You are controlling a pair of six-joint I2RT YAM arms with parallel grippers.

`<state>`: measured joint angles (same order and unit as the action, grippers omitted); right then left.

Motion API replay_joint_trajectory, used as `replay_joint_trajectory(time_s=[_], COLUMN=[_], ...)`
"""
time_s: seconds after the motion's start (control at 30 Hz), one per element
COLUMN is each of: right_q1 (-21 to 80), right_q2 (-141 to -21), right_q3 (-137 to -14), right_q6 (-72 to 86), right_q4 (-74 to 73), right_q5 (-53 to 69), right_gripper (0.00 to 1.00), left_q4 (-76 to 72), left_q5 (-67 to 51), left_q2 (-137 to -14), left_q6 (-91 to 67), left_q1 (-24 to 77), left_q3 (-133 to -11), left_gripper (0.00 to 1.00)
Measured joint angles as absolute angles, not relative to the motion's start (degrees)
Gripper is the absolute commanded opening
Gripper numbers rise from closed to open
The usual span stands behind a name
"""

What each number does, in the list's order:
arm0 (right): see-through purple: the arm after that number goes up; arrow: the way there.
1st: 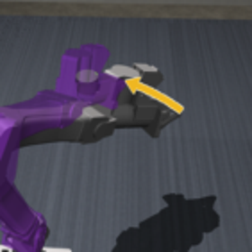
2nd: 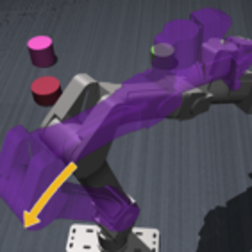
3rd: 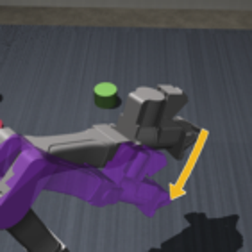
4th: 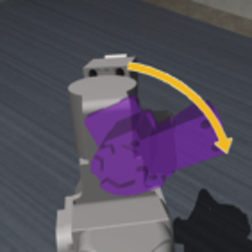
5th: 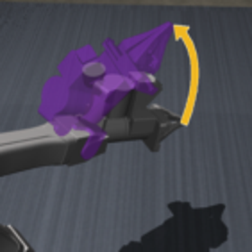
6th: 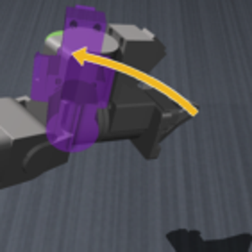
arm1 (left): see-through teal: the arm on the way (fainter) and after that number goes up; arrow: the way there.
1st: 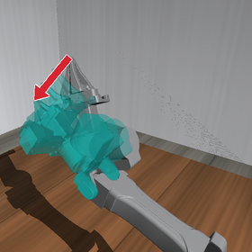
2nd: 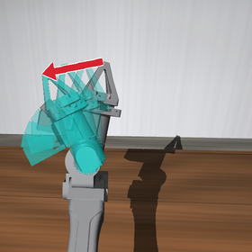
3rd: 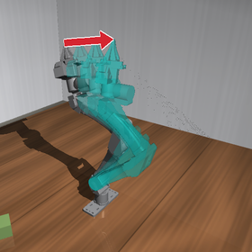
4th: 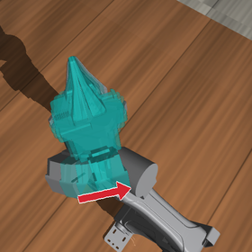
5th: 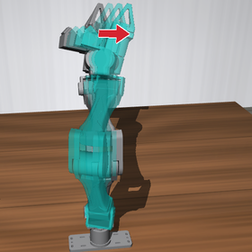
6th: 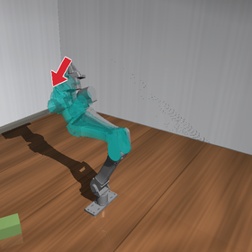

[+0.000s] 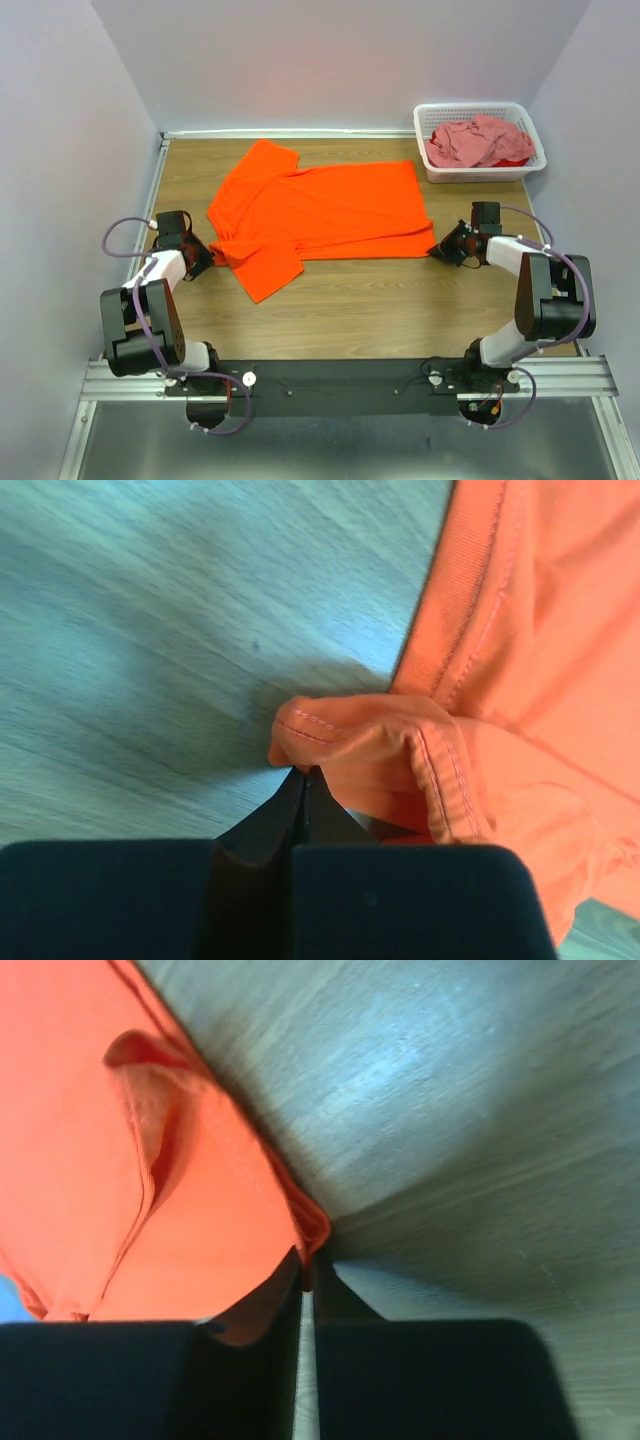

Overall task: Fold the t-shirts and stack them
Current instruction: Fold the tshirt

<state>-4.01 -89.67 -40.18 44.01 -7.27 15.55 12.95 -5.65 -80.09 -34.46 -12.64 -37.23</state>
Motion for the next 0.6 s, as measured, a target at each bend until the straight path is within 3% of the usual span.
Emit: replay_joint_trajectory(time_s=[0.13, 0.43, 0.53, 0.6], right_q1=[-4.93, -7.14, -7.16, -7.18], right_q2=[-89.56, -87.94, -87.7, -87.72], right_q3=[-39.7, -39.7, -40.18, -40.84], right_q6=[43.64, 41.45, 40.38, 39.24], right_q4=[-7.33, -12.1, -13.96, -15.25], right_q5=[15.66, 15.16, 14.83, 14.83], right_gripper=[0.01, 0.02, 0.16, 0.29], left_q4=[13.56, 19.66, 20.84, 21.54], left_q5=[-5.56, -4.89, -4.93, -4.93], left_q2=[-79.57, -77.14, -77.17, -77.17], left_q6=[-33.69, -32.56, -32.32, -31.97], left_q1=[-14.68, -15.81, -15.9, -15.92], left_q3=[-36.64, -37.06, -37.1, -37.12], left_gripper=[0.0, 0.0, 0.02, 0.15])
